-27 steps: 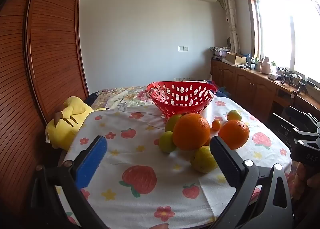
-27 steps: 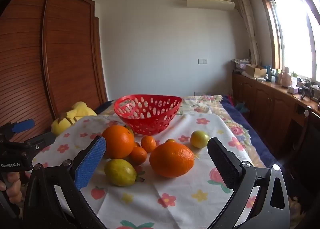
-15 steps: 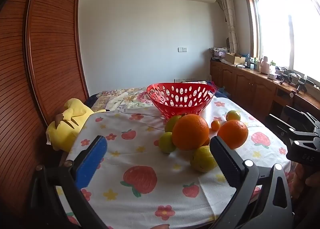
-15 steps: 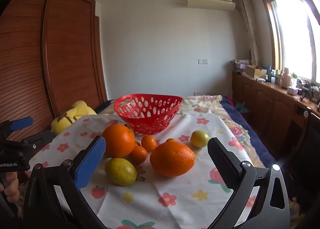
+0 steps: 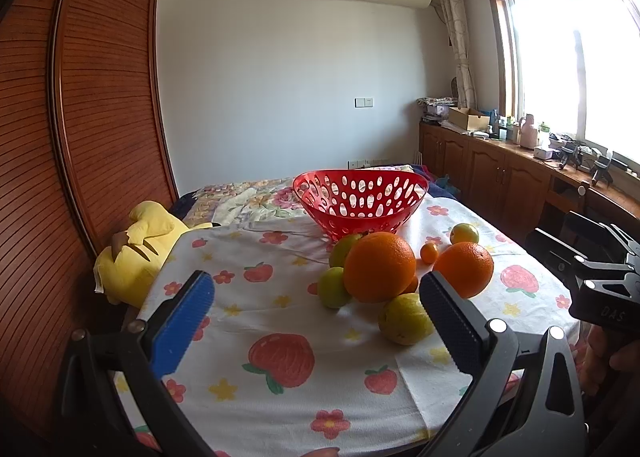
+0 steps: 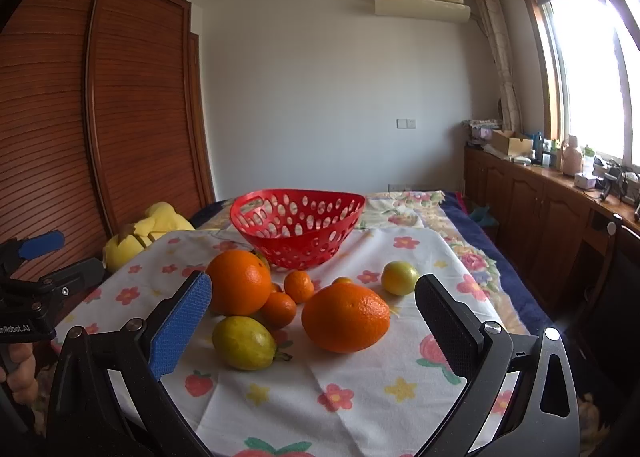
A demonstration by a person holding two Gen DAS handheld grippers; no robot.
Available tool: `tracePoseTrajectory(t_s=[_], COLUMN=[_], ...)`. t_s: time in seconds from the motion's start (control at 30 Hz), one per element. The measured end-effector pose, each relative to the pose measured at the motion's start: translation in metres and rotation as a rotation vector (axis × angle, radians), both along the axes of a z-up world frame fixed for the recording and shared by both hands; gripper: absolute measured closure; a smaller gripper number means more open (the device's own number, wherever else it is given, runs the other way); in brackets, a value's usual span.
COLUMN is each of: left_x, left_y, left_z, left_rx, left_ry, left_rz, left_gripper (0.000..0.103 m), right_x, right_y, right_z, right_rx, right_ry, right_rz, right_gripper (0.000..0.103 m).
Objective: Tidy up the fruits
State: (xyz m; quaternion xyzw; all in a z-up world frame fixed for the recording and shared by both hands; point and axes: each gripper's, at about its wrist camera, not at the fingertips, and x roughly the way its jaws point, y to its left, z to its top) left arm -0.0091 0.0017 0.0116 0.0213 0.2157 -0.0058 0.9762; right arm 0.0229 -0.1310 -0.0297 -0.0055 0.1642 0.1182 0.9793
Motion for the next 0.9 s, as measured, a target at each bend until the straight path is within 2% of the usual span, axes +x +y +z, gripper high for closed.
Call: tracePoseTrajectory(t_s=[0.9], left_x=[-0.0024], left_y=[-0.0035], left_z=[0.0039], left_rx=[0.005], left_ry=[-0.006], left_rz=[-0.006], left_gripper=[0.0], right_x=[-0.0012], right_y=[0.0004], right_z=[0.0006], right_rx=[0.002], right_ry=[0.001], right_rz=[0.001], right_gripper=[0.0])
